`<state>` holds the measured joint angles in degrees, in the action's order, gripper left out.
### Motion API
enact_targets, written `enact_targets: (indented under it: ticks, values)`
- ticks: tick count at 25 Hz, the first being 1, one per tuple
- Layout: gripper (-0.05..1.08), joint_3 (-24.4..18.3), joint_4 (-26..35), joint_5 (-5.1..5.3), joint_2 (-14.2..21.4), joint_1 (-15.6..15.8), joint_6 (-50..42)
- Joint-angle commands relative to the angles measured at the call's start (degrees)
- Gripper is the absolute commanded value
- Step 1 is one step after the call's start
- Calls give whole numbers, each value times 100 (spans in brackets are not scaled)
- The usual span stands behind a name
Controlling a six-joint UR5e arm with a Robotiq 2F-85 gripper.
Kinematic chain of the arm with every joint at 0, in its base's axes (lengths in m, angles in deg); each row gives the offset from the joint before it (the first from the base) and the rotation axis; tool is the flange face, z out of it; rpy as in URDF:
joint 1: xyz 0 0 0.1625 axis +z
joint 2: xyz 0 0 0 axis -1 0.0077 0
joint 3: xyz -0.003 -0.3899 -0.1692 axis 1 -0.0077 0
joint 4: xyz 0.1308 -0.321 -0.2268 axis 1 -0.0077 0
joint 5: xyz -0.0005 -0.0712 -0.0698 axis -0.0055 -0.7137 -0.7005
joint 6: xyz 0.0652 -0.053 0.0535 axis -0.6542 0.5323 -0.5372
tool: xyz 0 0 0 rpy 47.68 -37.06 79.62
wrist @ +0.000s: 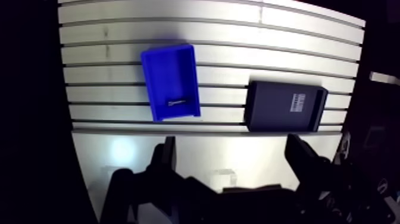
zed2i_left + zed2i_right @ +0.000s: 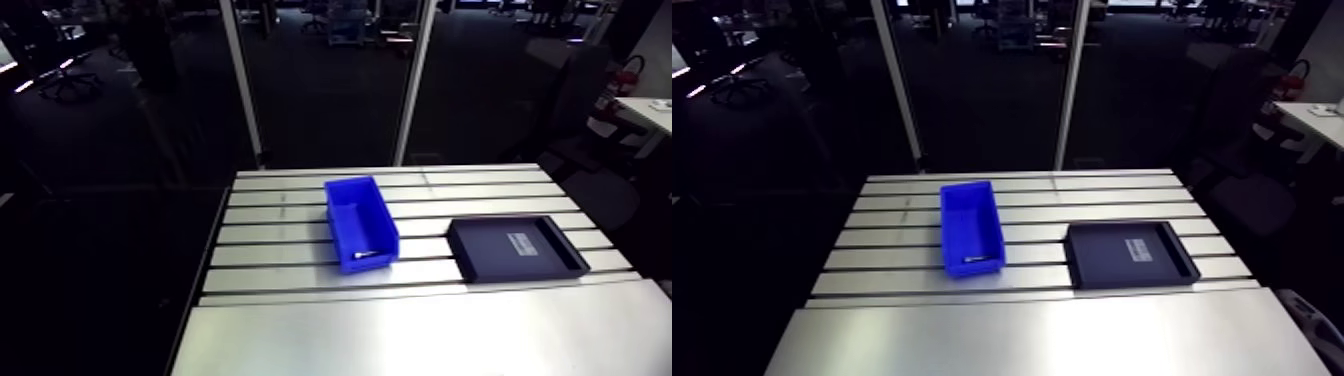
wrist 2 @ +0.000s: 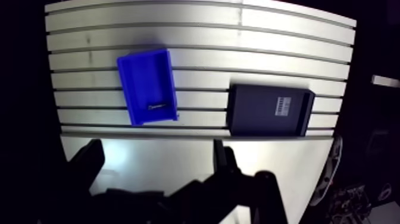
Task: Pick up the M10 bolt from the tray and put it into the blue bin.
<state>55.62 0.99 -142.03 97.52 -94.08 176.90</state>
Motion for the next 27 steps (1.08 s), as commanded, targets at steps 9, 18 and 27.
enact_targets:
  ticks: [9, 18, 27]
  values:
    - [1, 13, -23, -18, -28, 48, -1]
    - [1, 13, -23, -18, -46, 56, -1]
    - [1, -4, -15, -27, -90, 48, 7]
